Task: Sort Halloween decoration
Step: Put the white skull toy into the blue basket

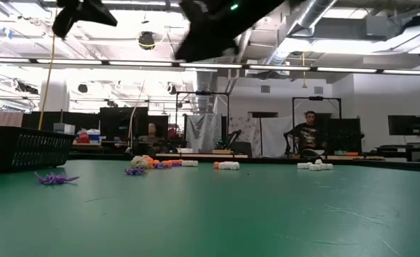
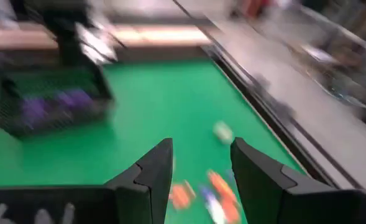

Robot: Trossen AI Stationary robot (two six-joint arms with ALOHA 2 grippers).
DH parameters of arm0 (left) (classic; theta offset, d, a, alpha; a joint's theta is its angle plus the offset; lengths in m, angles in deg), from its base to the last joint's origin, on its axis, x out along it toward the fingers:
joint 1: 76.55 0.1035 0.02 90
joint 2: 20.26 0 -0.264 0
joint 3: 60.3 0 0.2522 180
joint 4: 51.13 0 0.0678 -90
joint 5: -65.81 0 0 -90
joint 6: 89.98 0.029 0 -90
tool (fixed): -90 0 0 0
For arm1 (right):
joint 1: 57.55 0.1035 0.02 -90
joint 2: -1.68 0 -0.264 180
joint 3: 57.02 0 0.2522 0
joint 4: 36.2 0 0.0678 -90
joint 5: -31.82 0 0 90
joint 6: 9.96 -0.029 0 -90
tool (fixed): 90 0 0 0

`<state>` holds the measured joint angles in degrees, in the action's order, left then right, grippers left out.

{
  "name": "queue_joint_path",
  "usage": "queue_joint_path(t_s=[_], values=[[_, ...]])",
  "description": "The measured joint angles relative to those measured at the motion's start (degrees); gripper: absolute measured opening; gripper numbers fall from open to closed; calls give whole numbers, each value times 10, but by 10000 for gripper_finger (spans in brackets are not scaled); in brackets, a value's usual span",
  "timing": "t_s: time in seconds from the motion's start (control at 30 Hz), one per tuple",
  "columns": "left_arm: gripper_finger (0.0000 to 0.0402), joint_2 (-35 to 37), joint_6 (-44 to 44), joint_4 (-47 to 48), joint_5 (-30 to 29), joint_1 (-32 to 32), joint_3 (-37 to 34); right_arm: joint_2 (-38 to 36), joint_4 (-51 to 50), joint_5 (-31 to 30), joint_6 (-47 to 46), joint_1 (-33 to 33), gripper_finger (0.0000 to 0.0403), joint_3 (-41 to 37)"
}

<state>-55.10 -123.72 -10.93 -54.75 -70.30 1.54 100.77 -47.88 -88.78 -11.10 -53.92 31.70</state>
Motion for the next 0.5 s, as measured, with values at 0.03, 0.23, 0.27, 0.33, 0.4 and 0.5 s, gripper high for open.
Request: queue_joint_path(t_s=[0.03, 0.23, 0.27, 0.33, 0.4, 0.5], values=[[0, 15, 6, -1, -3, -8, -11, 16, 45, 30, 11, -16, 179, 0], [0, 106, 9, -21, -25, -43, -85, 110, 190, 83, 17, -100, 179, 8], [0, 118, 12, -28, -29, -46, -98, 127, 195, 88, 17, -108, 179, 15], [0, 139, 18, -36, -29, -50, -123, 158, 199, 109, 18, -123, 182, 35], [0, 152, 20, -49, -29, -51, -143, 188, 200, 115, 14, -133, 187, 60], [0, 160, 16, -70, -32, -51, -169, 239, 190, 116, 14, -143, 203, 110]])
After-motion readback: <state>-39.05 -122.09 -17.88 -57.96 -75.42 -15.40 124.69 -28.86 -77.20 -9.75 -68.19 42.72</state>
